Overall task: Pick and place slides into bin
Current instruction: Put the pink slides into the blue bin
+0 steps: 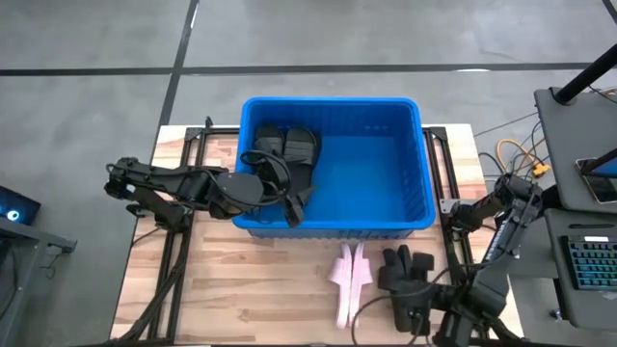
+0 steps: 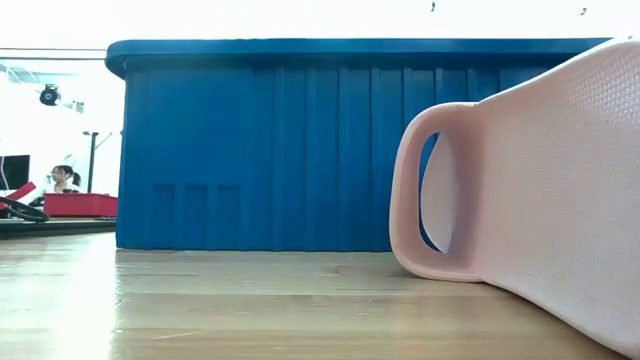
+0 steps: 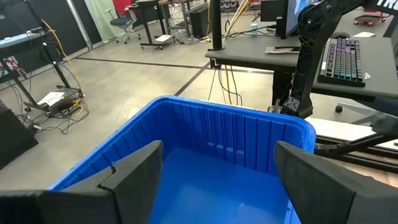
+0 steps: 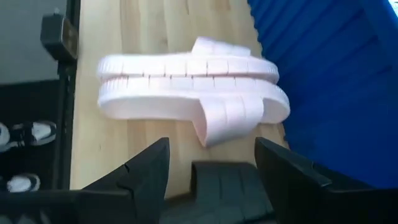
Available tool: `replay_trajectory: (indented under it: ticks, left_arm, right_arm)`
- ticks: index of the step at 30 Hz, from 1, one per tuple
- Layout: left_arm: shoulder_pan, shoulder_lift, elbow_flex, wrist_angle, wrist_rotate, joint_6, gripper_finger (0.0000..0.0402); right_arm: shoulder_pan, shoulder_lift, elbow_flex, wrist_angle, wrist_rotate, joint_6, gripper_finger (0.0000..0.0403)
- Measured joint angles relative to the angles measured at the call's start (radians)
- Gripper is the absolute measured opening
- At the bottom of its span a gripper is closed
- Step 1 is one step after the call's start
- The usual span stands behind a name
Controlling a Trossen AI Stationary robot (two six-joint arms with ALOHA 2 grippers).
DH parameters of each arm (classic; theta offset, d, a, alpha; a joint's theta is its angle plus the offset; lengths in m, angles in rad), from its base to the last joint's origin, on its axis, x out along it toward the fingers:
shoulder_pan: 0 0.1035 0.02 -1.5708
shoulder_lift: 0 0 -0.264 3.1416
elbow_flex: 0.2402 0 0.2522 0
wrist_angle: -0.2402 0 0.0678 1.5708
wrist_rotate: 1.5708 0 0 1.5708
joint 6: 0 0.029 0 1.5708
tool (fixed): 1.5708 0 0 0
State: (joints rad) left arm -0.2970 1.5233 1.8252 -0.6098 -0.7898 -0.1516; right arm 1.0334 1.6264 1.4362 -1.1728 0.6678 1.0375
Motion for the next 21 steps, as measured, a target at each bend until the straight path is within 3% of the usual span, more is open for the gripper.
replay_trajectory:
  ticks: [12,21]
  left_arm:
    - [0.0,-0.036,0.0,-0.001,0.0,0.066,0.029]
    - [0.0,-0.075,0.0,-0.009,0.0,0.2,0.029]
  right_arm:
    - [-0.04,0.0,-0.14,0.372,0.014,-0.015,0.0226]
    - [-0.114,0.017,-0.238,0.416,0.014,0.109,0.0226]
